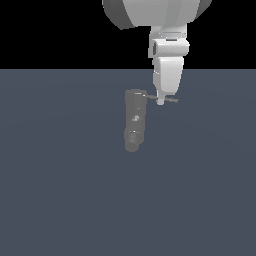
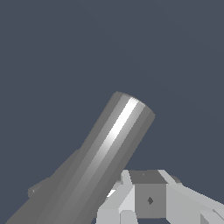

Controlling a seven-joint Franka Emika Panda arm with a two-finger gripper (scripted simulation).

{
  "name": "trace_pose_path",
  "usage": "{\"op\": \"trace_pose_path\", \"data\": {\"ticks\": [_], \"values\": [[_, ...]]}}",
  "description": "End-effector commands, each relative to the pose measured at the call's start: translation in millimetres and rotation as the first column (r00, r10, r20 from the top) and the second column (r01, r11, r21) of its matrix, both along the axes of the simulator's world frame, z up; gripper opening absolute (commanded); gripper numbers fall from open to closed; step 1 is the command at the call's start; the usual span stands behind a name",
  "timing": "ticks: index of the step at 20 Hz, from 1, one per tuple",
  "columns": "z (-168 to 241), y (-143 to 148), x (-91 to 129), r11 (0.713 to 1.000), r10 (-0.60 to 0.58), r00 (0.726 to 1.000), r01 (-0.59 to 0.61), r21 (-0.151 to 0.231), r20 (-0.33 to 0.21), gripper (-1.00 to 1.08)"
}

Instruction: Turn on the faucet by rotating a designated handle.

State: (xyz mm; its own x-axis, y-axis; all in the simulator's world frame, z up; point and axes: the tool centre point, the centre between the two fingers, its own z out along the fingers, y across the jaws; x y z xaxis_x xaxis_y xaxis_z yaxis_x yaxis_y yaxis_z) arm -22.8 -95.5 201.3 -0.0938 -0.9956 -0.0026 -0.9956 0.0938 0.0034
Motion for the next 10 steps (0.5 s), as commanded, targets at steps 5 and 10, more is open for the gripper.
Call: {"op": "trace_pose_path", "data": {"ticks": [5, 10], "values": [[0, -31, 16, 1.0, -0.019, 1.0, 0.019, -0.003, 0.003, -1.0], [0, -48, 27, 1.0, -0.023, 1.0, 0.023, -0.003, 0.003, -1.0]]}}
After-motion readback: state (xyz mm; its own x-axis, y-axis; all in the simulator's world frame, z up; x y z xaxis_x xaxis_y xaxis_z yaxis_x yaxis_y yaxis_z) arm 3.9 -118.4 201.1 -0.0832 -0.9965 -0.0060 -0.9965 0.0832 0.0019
